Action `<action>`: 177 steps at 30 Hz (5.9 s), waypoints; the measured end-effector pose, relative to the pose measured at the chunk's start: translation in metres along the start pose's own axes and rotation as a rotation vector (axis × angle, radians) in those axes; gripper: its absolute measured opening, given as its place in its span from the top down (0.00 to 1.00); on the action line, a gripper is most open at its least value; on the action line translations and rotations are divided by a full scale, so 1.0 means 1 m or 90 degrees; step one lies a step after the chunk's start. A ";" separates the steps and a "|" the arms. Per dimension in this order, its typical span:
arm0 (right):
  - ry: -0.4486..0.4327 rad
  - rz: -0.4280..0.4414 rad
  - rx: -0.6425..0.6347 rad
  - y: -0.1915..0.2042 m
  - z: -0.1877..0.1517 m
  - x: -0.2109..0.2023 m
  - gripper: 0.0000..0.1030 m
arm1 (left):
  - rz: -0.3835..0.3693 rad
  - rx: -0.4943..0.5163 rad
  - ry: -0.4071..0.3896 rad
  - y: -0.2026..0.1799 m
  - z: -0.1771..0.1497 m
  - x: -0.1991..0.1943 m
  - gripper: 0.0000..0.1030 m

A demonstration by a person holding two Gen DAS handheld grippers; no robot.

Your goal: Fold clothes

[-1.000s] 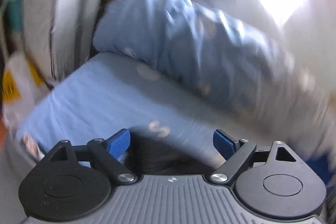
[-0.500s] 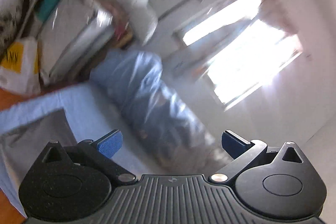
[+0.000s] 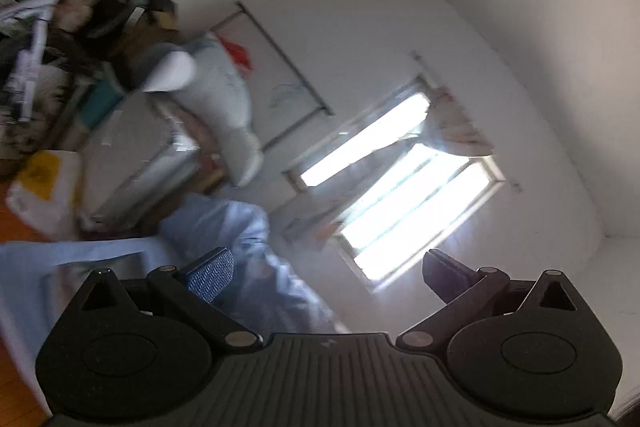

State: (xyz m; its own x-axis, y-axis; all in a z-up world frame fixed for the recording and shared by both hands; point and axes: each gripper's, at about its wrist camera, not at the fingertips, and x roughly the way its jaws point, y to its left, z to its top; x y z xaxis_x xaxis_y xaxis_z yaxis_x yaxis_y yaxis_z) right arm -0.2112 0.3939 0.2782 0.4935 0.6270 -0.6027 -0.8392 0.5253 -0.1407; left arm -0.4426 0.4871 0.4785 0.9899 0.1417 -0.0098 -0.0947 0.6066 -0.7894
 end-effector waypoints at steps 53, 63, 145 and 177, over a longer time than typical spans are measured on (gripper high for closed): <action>-0.409 -0.457 0.349 -0.258 -0.317 -0.544 0.05 | -0.197 0.261 0.139 -0.180 -0.187 0.151 0.00; -0.422 -0.479 0.416 -0.316 -0.357 -0.550 0.00 | -0.242 0.220 0.234 -0.184 -0.246 0.197 0.00; 0.137 -0.316 0.396 -0.562 -0.426 -0.139 0.21 | -0.050 -0.336 0.558 0.156 -0.535 0.461 0.00; 0.190 0.020 0.160 -0.493 -0.345 -0.017 0.61 | 0.013 -0.489 0.436 0.185 -0.537 0.452 0.92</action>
State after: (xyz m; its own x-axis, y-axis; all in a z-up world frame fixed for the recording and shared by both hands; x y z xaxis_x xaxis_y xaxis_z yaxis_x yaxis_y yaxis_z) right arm 0.1156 -0.0742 0.0867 0.3491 0.4699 -0.8108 -0.7522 0.6565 0.0567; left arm 0.0440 0.2434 -0.0012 0.8599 -0.4757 -0.1853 -0.2567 -0.0891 -0.9624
